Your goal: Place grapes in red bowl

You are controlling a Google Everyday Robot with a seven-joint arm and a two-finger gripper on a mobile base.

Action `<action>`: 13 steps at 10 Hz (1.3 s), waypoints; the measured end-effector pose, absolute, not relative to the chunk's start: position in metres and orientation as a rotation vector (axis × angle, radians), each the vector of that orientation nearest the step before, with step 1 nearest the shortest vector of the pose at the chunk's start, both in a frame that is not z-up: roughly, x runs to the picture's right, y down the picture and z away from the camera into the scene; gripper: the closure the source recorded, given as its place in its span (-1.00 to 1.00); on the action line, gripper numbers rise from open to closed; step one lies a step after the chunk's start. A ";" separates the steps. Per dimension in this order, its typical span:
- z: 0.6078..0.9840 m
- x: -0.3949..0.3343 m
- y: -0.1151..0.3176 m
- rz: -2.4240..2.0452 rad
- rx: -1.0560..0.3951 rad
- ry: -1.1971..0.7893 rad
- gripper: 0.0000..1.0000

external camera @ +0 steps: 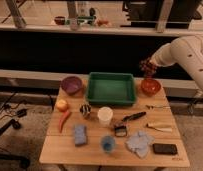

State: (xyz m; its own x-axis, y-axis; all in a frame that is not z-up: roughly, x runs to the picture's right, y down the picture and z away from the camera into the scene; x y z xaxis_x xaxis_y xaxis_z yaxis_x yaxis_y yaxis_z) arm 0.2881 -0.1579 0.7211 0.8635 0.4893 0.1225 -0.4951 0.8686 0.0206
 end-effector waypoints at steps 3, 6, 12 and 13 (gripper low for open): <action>0.721 0.288 -0.158 0.516 0.052 -0.114 0.65; 0.725 0.294 -0.155 0.555 0.042 -0.103 0.65; 0.751 0.374 -0.126 0.832 -0.024 -0.073 0.65; 0.758 0.375 -0.125 0.848 -0.034 -0.078 0.65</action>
